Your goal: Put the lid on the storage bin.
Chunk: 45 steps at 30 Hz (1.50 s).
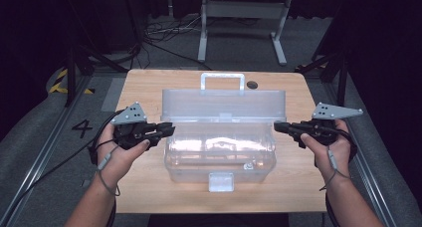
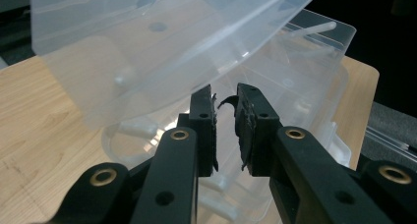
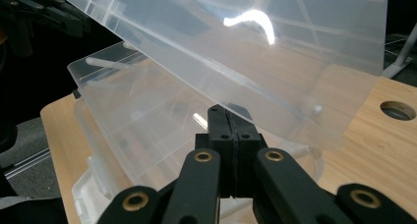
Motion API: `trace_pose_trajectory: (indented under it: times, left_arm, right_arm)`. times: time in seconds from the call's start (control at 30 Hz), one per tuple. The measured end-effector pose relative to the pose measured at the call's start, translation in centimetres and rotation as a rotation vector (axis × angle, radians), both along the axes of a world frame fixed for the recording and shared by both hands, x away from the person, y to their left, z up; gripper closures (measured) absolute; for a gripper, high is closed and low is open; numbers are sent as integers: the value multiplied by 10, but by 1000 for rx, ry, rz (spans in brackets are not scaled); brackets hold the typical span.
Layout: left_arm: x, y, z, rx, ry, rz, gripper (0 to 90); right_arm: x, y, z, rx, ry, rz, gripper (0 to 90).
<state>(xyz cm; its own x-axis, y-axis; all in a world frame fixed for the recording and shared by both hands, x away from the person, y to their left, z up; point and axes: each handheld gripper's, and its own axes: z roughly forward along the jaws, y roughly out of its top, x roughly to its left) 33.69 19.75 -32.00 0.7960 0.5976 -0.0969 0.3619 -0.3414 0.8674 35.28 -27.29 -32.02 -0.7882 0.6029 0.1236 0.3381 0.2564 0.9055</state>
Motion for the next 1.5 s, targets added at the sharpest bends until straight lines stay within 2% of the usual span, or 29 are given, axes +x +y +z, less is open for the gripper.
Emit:
trace_pose_trajectory:
  times: [0.07, 0.13, 0.23, 0.3, 0.47, 0.57, 0.83, 0.9, 0.97, 1.07, 1.17, 1.43, 1.5]
  left_arm:
    - [-1, 1, -1, 0, 9, 6, 787]
    - [-2, 1, -1, 5, 5, 12, 784]
    - [-3, 1, -2, 11, 15, 11, 787]
    - [-3, 0, -2, 13, 10, 14, 789]
    - [-5, 0, -3, 5, 23, 18, 794]
    - [-5, 1, -3, 6, 23, 18, 795]
    - [-7, 0, -6, 38, 28, 10, 792]
    - [-9, -2, -8, 50, 44, 7, 791]
    - [-9, -2, -8, 66, 45, 6, 791]
    - [-11, -3, -9, 69, 68, 1, 785]
    - [-12, -3, -11, 79, 72, 5, 783]
    - [-13, -3, -14, 104, 124, -10, 794]
    - [-13, -3, -14, 124, 128, -9, 802]
  right_arm:
    - [-2, 0, -3, -8, 4, 6, 900]
    - [-5, 0, -5, -11, -16, -2, 900]
    - [-8, 0, -7, 5, -19, 3, 900]
    - [-11, -1, -10, 37, -18, -1, 900]
    - [-11, -3, -12, 51, -6, 1, 900]
    - [-10, -3, -11, 23, -11, 0, 900]
    - [-14, -4, -10, -2, 17, 13, 900]
    - [-16, -6, -10, -25, 29, 25, 900]
    - [-17, -6, -10, -28, 36, 28, 900]
    - [-17, -6, -12, -44, 48, 38, 900]
    - [-17, -6, -14, -55, 59, 40, 900]
    - [-19, -7, -17, -92, 89, 55, 900]
    - [-19, -7, -18, -101, 94, 60, 900]
